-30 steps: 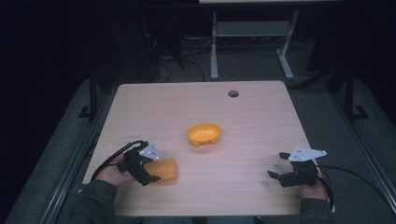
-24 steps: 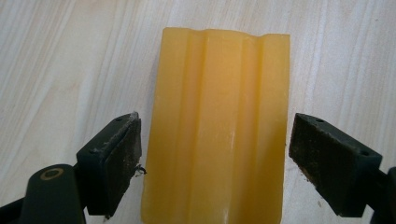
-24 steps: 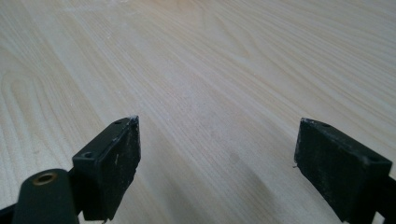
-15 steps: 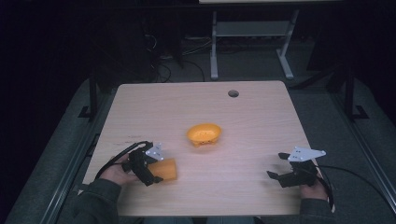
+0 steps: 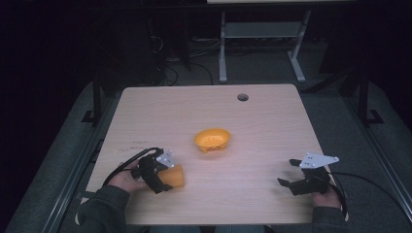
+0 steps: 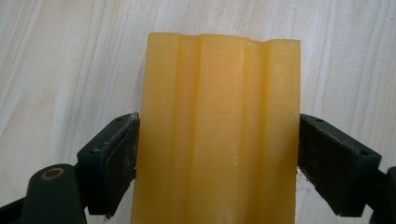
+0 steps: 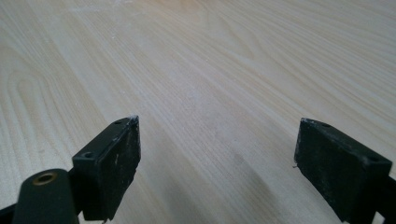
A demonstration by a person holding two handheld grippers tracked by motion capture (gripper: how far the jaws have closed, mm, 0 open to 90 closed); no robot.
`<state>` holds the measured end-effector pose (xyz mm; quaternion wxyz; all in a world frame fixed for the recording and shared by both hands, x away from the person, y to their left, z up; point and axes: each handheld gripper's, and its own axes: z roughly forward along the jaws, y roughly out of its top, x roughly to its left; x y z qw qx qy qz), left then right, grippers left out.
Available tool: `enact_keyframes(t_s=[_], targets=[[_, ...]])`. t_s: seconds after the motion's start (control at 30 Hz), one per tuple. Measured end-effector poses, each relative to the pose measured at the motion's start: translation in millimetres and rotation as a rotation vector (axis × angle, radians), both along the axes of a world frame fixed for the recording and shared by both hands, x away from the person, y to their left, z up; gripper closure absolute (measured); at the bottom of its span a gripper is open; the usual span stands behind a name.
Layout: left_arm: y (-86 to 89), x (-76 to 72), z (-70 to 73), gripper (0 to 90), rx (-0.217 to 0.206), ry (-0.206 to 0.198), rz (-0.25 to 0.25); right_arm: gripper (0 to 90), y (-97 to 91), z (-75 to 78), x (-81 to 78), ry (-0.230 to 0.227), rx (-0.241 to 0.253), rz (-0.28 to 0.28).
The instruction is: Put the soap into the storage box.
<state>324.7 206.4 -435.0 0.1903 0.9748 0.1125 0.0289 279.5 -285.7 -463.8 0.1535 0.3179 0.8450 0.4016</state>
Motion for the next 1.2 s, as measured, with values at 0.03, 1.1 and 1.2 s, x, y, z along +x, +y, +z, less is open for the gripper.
enact_keyframes(t_s=[0.03,1.1,1.2], targets=[[-0.2,0.3,-0.2,16.9,0.004,0.001,-0.001,13.8,0.0,-0.1,0.0,0.004,0.0,-0.001],[-3.9,3.1,-8.7,20.4,0.025,0.023,-0.019,13.8,-1.6,0.0,-0.5,-0.001,0.013,0.0],[-4.1,2.7,-8.0,20.6,0.031,0.021,-0.019,13.8,-2.3,0.3,-0.7,-0.004,0.016,-0.001]])
